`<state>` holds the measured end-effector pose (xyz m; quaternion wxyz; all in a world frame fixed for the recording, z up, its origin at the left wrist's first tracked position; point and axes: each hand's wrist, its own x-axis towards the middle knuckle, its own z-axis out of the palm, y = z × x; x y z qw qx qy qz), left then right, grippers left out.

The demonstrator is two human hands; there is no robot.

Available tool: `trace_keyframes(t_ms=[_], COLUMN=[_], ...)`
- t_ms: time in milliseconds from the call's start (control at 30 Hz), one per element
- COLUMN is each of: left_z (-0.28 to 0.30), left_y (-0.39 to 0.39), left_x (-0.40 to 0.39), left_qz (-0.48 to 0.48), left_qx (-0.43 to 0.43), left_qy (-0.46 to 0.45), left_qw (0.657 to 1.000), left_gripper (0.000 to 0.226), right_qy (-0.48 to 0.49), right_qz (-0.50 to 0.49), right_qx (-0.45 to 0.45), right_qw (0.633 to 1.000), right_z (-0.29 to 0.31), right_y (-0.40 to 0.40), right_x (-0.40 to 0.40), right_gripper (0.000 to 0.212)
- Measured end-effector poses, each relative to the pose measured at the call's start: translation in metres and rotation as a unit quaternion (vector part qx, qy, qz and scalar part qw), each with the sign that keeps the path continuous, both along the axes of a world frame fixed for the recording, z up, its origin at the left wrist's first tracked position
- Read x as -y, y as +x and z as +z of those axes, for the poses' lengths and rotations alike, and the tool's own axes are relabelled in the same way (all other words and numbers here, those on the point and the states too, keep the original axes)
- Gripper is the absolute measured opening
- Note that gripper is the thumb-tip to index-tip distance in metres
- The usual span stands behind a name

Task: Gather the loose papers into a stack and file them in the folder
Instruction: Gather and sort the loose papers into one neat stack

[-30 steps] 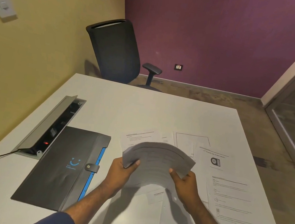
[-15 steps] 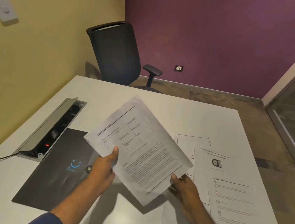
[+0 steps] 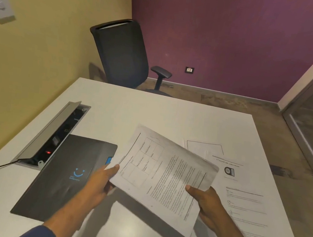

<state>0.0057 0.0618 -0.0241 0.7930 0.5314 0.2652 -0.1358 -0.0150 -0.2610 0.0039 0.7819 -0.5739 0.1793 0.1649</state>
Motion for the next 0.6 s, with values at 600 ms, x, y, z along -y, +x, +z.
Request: trace_keyframes(t_ms=[600], left_z=[0.016], left_y=[-0.010], left_x=[0.042], left_qz=[-0.019], left_qx=[0.145], left_qy=[0.200], left_qw=[0.969], left_gripper=[0.018], right_qy=[-0.308], right_qz=[-0.025], right_qx=[0.182], right_qw=[0.933], right_z=[-0.002], right_y=[-0.004], right_x=[-0.012], right_gripper=[0.012])
